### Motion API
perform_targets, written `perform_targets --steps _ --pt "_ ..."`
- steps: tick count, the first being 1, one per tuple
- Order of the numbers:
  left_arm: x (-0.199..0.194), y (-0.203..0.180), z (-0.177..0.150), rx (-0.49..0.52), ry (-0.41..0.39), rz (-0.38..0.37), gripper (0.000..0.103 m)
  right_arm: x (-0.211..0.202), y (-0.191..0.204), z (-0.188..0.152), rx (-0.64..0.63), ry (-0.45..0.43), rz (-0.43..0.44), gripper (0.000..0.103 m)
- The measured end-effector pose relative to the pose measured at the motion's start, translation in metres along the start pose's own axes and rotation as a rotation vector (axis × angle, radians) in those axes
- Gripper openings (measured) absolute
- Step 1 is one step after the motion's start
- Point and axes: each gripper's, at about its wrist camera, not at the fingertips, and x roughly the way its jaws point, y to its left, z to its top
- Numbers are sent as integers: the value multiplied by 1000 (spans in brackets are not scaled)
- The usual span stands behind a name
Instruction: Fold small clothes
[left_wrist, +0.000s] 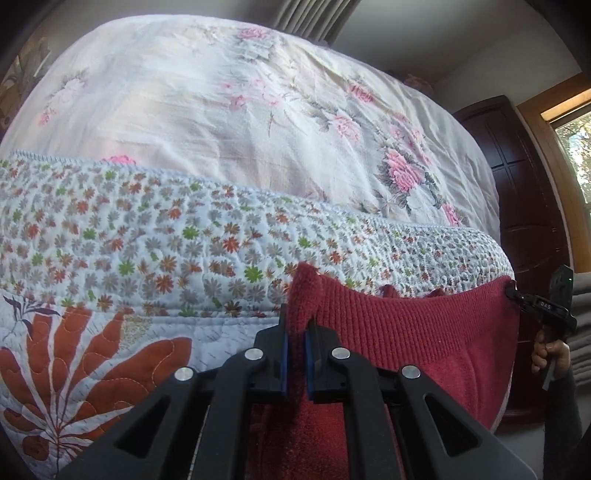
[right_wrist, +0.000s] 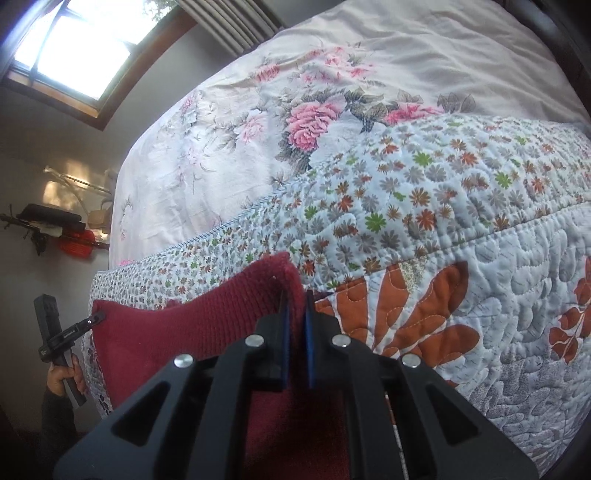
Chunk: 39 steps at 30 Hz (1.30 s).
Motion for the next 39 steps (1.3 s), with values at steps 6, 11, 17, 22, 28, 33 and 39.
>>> perform_targets --steps 6,11,17,22,28,33,39 --pt "18 3 16 -14 18 46 7 16 -15 3 42 8 -30 5" --pt "52 27 0 -74 100 90 7 43 -27 -10 69 87 -38 6" --pt "13 28 -18 -76 -8 65 24 13 -25 -21 74 63 59 34" --pt "-58 -10 -47 15 -147 -49 32 -33 -28 -61 64 1 89 48" --pt "-14 -75 -116 262 2 -21 33 -17 -29 -99 24 44 -4 51" --pt "-6 -48 -126 197 -25 19 27 -18 -47 -116 53 23 -26 55" --pt "-62 -61 -141 196 -139 -69 34 -76 -4 -155 -127 -99 -46 44"
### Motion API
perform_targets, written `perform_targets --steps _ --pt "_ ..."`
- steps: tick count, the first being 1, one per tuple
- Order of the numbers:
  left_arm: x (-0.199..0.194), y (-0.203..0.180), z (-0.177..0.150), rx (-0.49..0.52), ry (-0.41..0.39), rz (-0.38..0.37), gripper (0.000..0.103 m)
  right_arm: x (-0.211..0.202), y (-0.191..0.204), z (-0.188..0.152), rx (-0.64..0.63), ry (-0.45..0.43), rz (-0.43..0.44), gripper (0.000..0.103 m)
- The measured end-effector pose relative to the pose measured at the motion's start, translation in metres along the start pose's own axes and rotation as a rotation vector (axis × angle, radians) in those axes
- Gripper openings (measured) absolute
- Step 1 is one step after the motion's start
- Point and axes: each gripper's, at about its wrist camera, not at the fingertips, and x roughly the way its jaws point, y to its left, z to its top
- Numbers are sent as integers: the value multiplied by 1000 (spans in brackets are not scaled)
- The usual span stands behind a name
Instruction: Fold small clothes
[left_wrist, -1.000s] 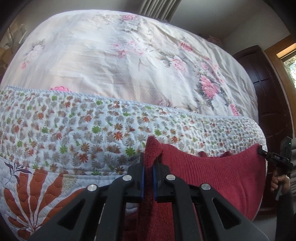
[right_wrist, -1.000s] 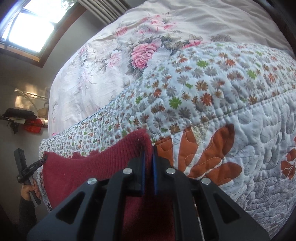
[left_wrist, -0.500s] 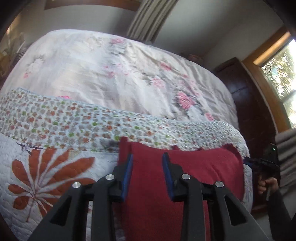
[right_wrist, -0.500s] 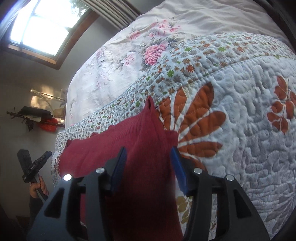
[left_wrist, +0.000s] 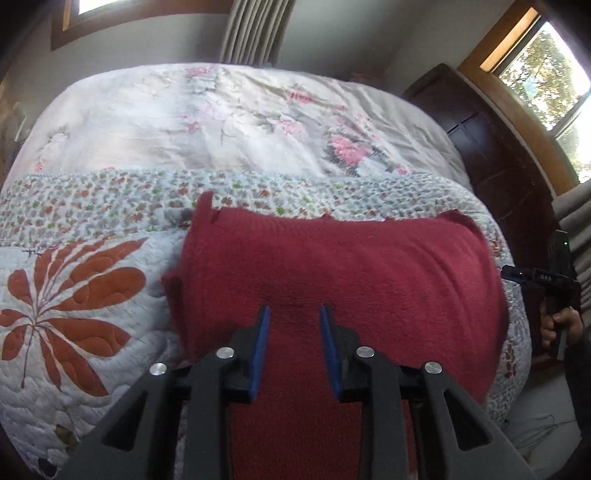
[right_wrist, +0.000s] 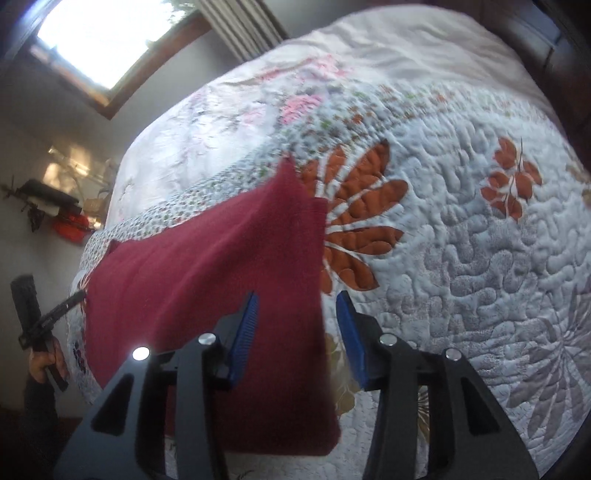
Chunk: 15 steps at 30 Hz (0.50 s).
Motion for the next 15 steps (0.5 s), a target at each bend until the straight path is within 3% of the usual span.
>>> perform_targets --steps 2,5,7,9,12,15 --pt "-7 -10 -15 -10 -18 -38 40 -13 23 -17 -86 -30 31 44" --pt "13 -2 -42 -35 37 45 40 5 35 -50 -118 39 82 42" --pt "27 15 -58 -66 48 105 38 31 34 -72 -147 113 23 42" --pt "31 28 -67 -112 28 88 40 47 26 -89 -186 137 -56 42" --pt "33 27 -69 -100 9 104 41 49 7 -103 -96 156 -28 42" --pt "28 28 -71 -127 -5 96 41 36 5 -108 -96 149 -60 42"
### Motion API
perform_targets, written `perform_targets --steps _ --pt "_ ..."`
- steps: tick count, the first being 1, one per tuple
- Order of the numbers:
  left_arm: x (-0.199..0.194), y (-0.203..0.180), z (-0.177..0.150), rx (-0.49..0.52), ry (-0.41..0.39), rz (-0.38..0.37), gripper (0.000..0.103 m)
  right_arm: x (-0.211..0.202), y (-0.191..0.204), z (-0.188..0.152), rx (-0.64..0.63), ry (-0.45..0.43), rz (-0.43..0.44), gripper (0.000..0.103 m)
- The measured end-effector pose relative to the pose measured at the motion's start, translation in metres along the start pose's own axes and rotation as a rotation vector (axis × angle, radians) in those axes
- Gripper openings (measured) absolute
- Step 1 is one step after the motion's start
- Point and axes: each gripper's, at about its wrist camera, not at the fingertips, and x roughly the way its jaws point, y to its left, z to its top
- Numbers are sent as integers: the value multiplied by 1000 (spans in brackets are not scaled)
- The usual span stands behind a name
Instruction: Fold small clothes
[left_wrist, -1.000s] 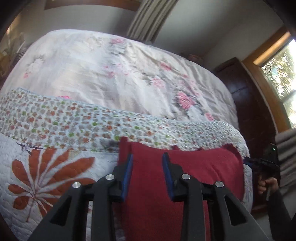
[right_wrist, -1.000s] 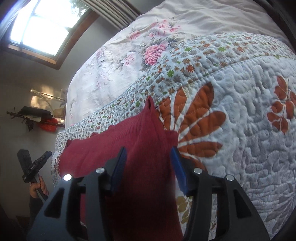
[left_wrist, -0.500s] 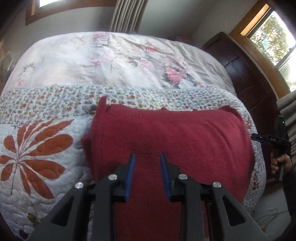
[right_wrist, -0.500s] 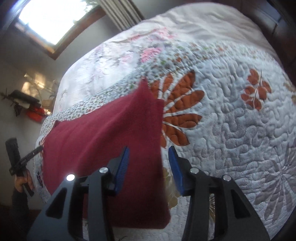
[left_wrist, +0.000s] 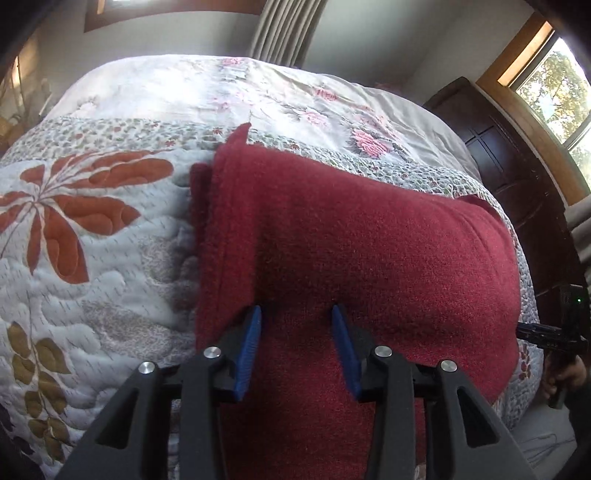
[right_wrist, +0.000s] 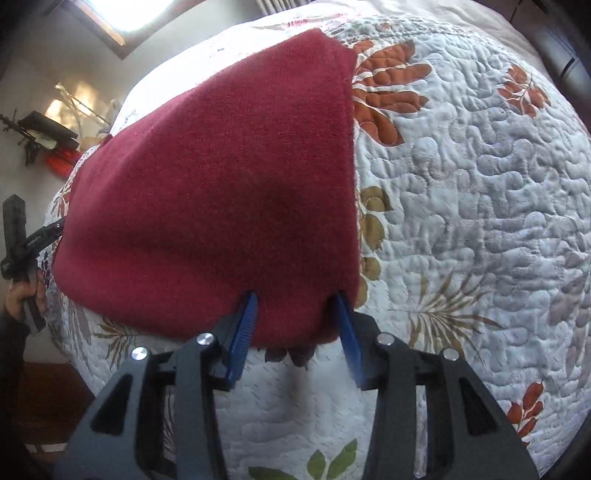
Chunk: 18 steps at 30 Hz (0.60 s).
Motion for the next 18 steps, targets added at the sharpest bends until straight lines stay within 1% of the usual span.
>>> perform_targets --steps 2,3,4,5,6,7,8,10,11,13,15,16,18 --pt "-14 2 2 -36 -6 -21 41 -19 8 -3 -11 -32 -18 43" --pt "-26 5 4 -67 -19 -42 48 -31 16 -4 -41 -63 -27 43" --pt "-39 11 5 -104 -40 -74 65 -43 29 -3 -86 -100 -51 44" --pt "-52 19 8 -152 -56 -113 75 -55 50 -4 -158 -141 -92 51" --pt "-61 28 11 -194 -57 -146 92 -63 71 -7 -227 -171 -130 57" --pt "-67 38 15 -237 -41 -177 98 -68 94 -10 -300 -198 -159 66" --pt "-69 50 21 -282 -7 -204 99 -72 117 -15 -379 -221 -187 71" --pt "-67 70 32 -361 56 -249 99 -73 171 -32 -548 -249 -229 75" --pt "-62 78 36 -398 91 -273 99 -70 201 -43 -631 -264 -252 77" --pt "-46 91 44 -462 189 -333 99 -56 251 -62 -768 -280 -299 77" --pt "-26 97 49 -485 278 -375 99 -41 297 -82 -895 -307 -352 77" --pt "-18 99 52 -482 304 -377 99 -30 317 -88 -956 -313 -382 77" --pt "-3 103 57 -464 349 -351 99 -7 349 -97 -1060 -319 -440 77"
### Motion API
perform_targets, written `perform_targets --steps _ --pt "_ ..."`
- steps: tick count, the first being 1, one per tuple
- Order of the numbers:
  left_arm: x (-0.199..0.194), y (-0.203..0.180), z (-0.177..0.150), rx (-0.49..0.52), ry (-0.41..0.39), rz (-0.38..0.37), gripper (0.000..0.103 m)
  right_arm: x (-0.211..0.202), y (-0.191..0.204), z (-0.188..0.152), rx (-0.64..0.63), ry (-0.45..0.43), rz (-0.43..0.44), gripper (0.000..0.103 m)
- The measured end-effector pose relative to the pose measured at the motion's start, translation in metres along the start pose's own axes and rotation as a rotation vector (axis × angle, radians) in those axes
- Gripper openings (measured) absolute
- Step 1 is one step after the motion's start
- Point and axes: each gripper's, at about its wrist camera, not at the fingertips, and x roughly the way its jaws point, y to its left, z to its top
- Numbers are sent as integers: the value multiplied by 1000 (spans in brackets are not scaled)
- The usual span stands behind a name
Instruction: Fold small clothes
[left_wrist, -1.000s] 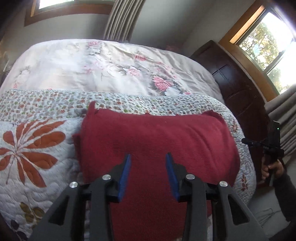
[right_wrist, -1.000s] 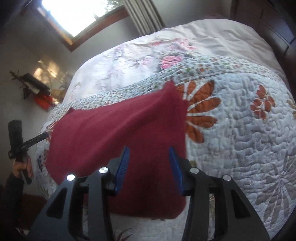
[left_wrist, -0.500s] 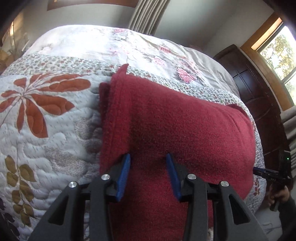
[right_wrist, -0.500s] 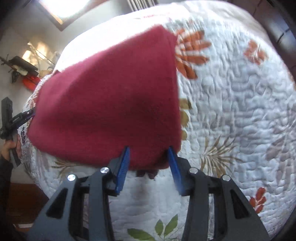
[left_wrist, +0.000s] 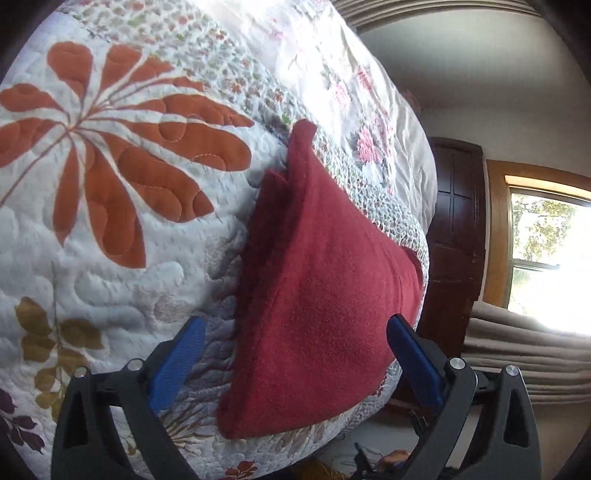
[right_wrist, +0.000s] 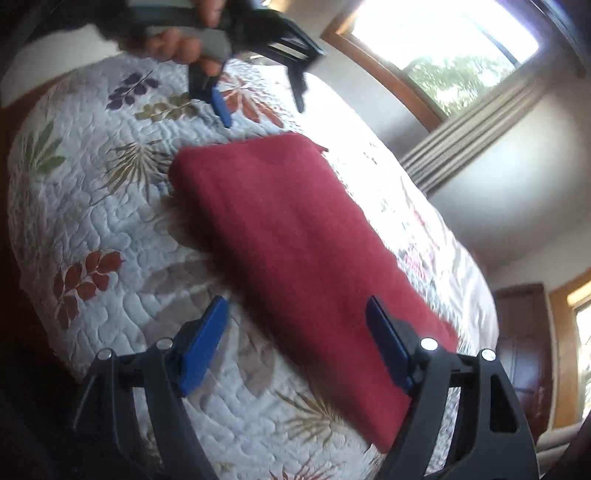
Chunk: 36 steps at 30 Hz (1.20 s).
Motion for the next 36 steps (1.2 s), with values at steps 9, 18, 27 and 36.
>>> perform_targets --steps 9,18,27,36 --pt "25 7 29 33 126 -132 99 65 87 58 -360 61 -156 77" --pt "21 26 39 -7 154 -260 99 107 95 106 -314 154 -159 32" --pt "24 23 40 -28 188 -311 99 57 41 131 -90 90 -113 17" --pt "58 -10 51 -42 218 -336 98 44 20 138 -16 52 -112 17"
